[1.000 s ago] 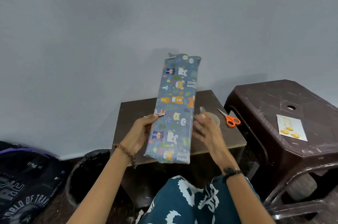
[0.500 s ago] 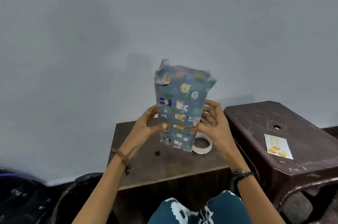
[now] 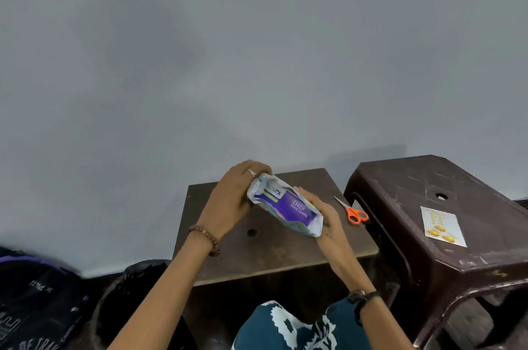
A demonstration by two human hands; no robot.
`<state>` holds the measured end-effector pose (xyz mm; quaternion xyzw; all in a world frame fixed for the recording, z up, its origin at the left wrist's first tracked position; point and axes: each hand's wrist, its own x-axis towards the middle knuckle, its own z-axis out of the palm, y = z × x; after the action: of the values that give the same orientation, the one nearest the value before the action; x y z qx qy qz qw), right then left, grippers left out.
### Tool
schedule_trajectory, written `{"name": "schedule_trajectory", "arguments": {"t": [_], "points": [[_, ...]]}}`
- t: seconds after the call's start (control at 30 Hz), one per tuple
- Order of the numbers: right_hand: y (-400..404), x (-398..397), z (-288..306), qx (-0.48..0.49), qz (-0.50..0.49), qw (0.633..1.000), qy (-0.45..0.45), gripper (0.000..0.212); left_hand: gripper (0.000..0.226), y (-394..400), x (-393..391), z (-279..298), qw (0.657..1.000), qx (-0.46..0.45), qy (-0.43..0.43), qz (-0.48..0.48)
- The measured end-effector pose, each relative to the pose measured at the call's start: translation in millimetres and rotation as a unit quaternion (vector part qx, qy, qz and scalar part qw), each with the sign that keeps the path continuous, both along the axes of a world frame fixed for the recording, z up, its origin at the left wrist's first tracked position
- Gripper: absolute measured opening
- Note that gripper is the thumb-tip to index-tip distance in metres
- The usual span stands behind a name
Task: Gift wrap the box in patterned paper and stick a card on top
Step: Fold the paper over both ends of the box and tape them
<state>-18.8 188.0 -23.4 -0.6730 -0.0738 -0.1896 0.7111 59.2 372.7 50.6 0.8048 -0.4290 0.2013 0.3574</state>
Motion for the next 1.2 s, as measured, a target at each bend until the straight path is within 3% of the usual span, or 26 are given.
{"name": "schedule_trajectory", "arguments": {"t": [0.1,0.2,0.33,0.43,0.57,0.67,0.8,0.93,1.13,1.2], "points": [[3,-2,-11,0.051,-0.003,0.998,0.028,0.066,0.041,-3,7,-27,0.995,0.076,-0.040,0.049],[2,-2,-24,0.142,0.001,0.986,0.083,0.031,0.045,0,1,-53,0.993,0.082,-0.031,0.075],[5,-2,-32,0.223,0.004,0.967,0.126,0.042,0.044,7,-13,-85,0.994,0.047,-0.029,0.092],[9,-3,-32,0.216,0.021,0.967,0.130,0.044,0.027,8,-25,-103,0.991,0.005,0.022,0.133],[13,-1,-39,0.183,0.038,0.971,0.150,0.035,0.031,12,-28,-122,0.986,0.013,0.004,0.167],[15,1,-46,0.169,0.052,0.970,0.167,0.037,0.031,9,-24,-130,0.988,-0.039,0.040,0.143],[15,4,-53,0.159,0.046,0.970,0.178,0.038,0.024,1,-24,-134,0.972,-0.039,0.111,0.202],[14,10,-60,0.162,0.038,0.967,0.195,0.033,0.062,6,-22,-145,0.983,0.003,0.074,0.166],[7,19,-72,0.082,0.076,0.969,0.222,0.052,0.060,17,-22,-156,0.982,0.092,0.094,0.137],[3,22,-77,0.080,0.098,0.965,0.230,0.046,0.056,23,-21,-155,0.981,0.106,0.101,0.130]]}}
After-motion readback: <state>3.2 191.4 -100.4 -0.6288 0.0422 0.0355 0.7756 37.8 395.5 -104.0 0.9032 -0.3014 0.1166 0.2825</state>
